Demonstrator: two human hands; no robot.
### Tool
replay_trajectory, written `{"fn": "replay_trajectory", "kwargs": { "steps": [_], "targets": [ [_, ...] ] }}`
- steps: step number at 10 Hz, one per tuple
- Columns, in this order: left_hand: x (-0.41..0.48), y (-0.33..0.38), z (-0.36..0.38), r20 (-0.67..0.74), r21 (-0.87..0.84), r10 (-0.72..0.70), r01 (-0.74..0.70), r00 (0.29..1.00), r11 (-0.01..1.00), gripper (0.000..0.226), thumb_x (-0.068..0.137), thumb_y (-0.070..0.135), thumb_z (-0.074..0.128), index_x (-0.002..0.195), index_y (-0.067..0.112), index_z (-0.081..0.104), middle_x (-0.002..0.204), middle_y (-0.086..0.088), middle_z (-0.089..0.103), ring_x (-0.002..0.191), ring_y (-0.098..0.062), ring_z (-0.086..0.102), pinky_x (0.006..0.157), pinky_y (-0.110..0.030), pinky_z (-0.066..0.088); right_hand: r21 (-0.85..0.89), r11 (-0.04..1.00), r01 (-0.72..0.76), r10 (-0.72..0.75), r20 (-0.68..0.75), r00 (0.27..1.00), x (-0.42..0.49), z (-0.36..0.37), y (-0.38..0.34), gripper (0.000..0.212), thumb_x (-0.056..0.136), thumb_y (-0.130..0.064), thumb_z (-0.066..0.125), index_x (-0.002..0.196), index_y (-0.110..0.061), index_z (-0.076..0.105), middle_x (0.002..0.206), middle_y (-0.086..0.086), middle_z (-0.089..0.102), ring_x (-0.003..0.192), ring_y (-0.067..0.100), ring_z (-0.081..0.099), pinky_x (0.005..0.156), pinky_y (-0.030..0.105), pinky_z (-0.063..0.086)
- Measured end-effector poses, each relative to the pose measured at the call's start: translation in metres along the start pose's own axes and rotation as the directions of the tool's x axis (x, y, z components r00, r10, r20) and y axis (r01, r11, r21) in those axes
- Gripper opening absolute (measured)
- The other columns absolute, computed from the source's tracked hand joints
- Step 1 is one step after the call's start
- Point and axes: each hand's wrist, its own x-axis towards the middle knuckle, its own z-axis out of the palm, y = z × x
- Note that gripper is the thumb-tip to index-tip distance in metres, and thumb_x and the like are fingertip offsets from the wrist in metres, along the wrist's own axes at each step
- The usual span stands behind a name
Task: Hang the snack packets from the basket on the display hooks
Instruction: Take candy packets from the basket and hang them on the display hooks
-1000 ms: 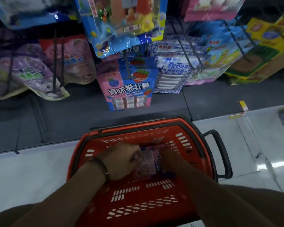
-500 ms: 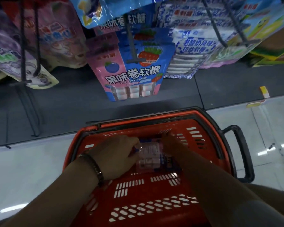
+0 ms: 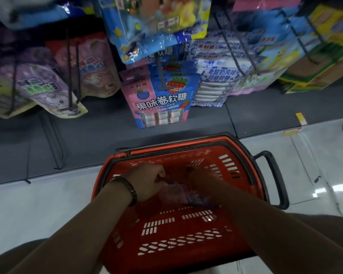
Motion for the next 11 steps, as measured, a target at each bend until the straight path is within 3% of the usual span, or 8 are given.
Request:
{"fn": "replay_trajectory", "kwargs": {
  "steps": [2,3,4,7,8,9,10,11],
  "targets": [
    [-0.031,0.022,-0.003,-0.059,-0.040,-0.004,0.002,0.998,0.999,0.065,0.082,0.056,0.079,0.138,0.033,0.057,0.144,0.003,0.060,0.131,-0.018,0.057,0.111,-0.038,0.047,-0.207,0.978,0.012,-0.001,0.054,0.999,-0.063,-0.078,-0.044,0.023,0.100,-0.028,0.064,0.120,-0.021,0.074,0.123,0.008,0.072,0.113,0.030,0.067,0.099,0.042,0.055],
    [-0.055,0.042,-0.010,-0.118,-0.072,0.031,-0.039,0.993,0.997,0.079,0.066,0.060,0.081,0.135,0.028,0.061,0.137,0.006,0.064,0.125,-0.016,0.060,0.105,-0.030,0.048,-0.324,0.941,0.095,-0.098,0.007,0.995,-0.100,-0.117,-0.062,0.017,0.092,-0.027,0.078,0.108,-0.022,0.076,0.111,0.003,0.075,0.102,0.025,0.067,0.083,0.031,0.051],
    [-0.083,0.061,-0.004,-0.196,-0.096,0.072,-0.092,0.978,0.991,0.041,0.077,0.037,0.087,0.110,0.021,0.069,0.108,0.003,0.072,0.099,-0.019,0.065,0.084,-0.032,0.050,-0.368,0.917,0.154,-0.199,-0.089,0.976,-0.141,-0.142,-0.079,0.018,0.091,-0.033,0.078,0.105,-0.022,0.076,0.108,0.003,0.076,0.108,0.028,0.069,0.084,0.033,0.055],
    [-0.163,0.083,0.010,-0.628,-0.419,-0.090,-0.239,0.773,0.876,0.027,0.096,0.019,0.074,0.123,0.020,0.072,0.115,0.007,0.078,0.105,-0.013,0.071,0.092,-0.037,0.055,0.143,0.946,0.292,-0.130,-0.656,0.744,-0.238,-0.162,-0.067,0.076,0.087,-0.039,0.084,0.150,-0.033,0.043,0.142,-0.007,0.037,0.103,0.016,0.061,0.099,0.040,0.054],
    [-0.183,0.093,0.007,-0.647,-0.585,-0.194,-0.316,0.737,0.747,0.029,0.095,0.014,0.074,0.109,0.039,0.074,0.105,0.017,0.080,0.096,-0.002,0.074,0.080,-0.021,0.057,0.465,0.831,0.305,0.208,-0.769,0.605,-0.252,-0.140,-0.060,0.085,0.082,-0.040,0.090,0.150,-0.019,0.043,0.137,0.000,0.042,0.107,0.012,0.054,0.098,0.037,0.052],
    [-0.197,0.103,0.004,-0.633,-0.685,-0.277,-0.356,0.723,0.636,0.026,0.094,0.017,0.075,0.099,0.042,0.074,0.100,0.015,0.081,0.090,-0.005,0.076,0.078,-0.025,0.059,0.821,0.394,0.414,0.378,-0.555,0.741,-0.254,-0.114,-0.061,0.063,0.085,-0.024,0.090,0.135,-0.005,0.058,0.120,0.009,0.070,0.108,0.024,0.071,0.092,0.039,0.059],
    [-0.208,0.113,0.003,-0.621,-0.731,-0.282,-0.409,0.731,0.546,0.016,0.089,0.027,0.075,0.105,0.029,0.077,0.105,0.003,0.082,0.100,-0.022,0.078,0.092,-0.049,0.061,0.911,0.049,0.410,0.241,-0.409,0.880,-0.261,-0.098,-0.066,0.023,0.093,-0.022,0.080,0.111,-0.009,0.075,0.114,0.017,0.079,0.101,0.036,0.078,0.089,0.055,0.062],
    [-0.218,0.116,0.002,-0.592,-0.771,-0.279,-0.429,0.756,0.471,0.019,0.090,0.027,0.075,0.109,0.025,0.078,0.111,-0.002,0.081,0.103,-0.026,0.077,0.096,-0.056,0.059,0.896,-0.044,0.442,0.164,-0.430,0.888,-0.265,-0.094,-0.074,0.017,0.098,-0.018,0.074,0.107,-0.005,0.077,0.106,0.020,0.079,0.092,0.034,0.075,0.090,0.059,0.060]
  ]
}}
